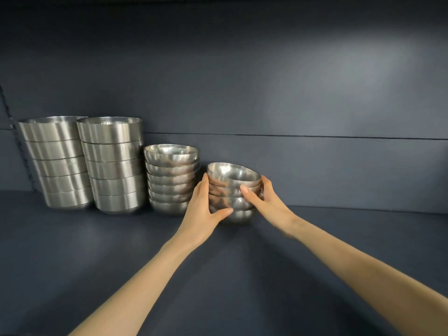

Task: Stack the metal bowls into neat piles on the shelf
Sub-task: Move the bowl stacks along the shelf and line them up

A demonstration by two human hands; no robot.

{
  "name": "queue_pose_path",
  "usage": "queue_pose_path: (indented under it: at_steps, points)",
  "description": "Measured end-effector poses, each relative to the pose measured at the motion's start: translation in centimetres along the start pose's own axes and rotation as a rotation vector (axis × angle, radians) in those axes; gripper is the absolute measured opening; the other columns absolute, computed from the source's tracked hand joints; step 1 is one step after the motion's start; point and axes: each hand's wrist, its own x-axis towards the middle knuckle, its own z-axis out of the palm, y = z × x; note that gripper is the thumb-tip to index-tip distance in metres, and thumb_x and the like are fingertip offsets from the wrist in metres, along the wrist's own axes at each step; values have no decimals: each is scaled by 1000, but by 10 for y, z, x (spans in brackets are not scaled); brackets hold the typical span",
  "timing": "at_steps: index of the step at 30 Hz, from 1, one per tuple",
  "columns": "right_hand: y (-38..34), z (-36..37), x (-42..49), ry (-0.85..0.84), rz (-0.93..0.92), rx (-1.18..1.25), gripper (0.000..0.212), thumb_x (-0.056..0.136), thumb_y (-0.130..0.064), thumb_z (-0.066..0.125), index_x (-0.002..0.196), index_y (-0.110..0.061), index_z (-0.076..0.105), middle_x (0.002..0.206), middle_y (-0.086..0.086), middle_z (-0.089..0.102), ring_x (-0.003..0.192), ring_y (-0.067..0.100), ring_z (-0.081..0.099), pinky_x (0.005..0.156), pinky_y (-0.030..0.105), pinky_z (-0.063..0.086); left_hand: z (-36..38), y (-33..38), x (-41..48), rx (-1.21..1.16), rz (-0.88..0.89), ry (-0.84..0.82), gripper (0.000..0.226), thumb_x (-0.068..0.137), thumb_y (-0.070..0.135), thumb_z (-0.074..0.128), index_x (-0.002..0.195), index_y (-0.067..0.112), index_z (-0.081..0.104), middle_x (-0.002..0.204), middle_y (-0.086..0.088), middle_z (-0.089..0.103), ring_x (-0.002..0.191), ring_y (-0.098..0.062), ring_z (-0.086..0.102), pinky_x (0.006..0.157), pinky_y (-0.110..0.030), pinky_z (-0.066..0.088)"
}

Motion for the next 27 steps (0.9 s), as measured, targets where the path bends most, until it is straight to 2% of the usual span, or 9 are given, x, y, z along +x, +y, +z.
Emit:
queue_pose_path:
  at_steps: [2,4,6,10,11,14,16,20,27]
  points:
    - [-5,4,4,44,16,8,69,84,-51,62,139,-25,29,130,-16,51,121,-2,48,88,11,41,5,4,-2,-43,-23,13,100,82,23,76,154,19,8,143,16,28,115,17,37,91,2,31]
    - [-7,6,9,76,35,1,66,87,-49,63,139,-24,30,133,-13,50,123,2,47,92,14,37,9,4,-1,-78,-32,50,100,80,27,77,154,17,11,151,10,27,131,2,34,105,-13,30]
    - [-7,8,11,91,53,-14,75,84,-56,62,142,-22,28,135,-12,47,127,5,44,99,20,34,10,4,-1,-86,-25,80,97,81,27,76,154,15,13,153,6,28,135,-2,31,106,-16,27]
    - [-9,9,14,123,98,-57,95,66,-74,55,140,-22,29,125,-12,49,122,9,47,106,31,37,10,-1,-1,-48,-5,93,85,84,17,73,151,12,20,130,13,47,112,12,44,103,-12,35]
    - [-9,10,15,133,105,-60,95,64,-75,54,138,-21,31,120,-12,50,119,9,48,106,34,39,10,-4,0,-40,-11,93,84,85,16,72,150,11,21,126,10,49,111,5,48,104,-21,40]
    - [-9,12,18,143,104,-51,91,64,-76,53,134,-21,34,116,-12,51,118,11,50,108,41,41,12,-5,-3,17,18,84,86,88,20,69,153,11,14,147,-6,36,131,-22,43,110,-39,38]
    - [-10,11,19,142,90,-49,85,71,-72,55,134,-19,34,115,-13,51,116,10,50,106,37,41,14,-1,-6,2,7,83,86,87,26,70,152,12,17,150,-2,31,134,-20,40,111,-37,37]
    - [-8,4,17,144,51,-103,67,86,-58,58,133,-14,39,112,-14,51,105,1,50,92,22,38,19,3,-5,-37,-28,147,79,84,35,71,146,8,30,140,-8,44,127,-25,46,106,-41,41]
    - [-2,8,19,213,29,-108,66,81,-56,65,129,-14,46,116,-9,57,114,11,55,98,31,46,16,1,-2,-17,-14,136,69,86,26,70,141,2,36,128,-13,53,115,-31,54,101,-44,44]
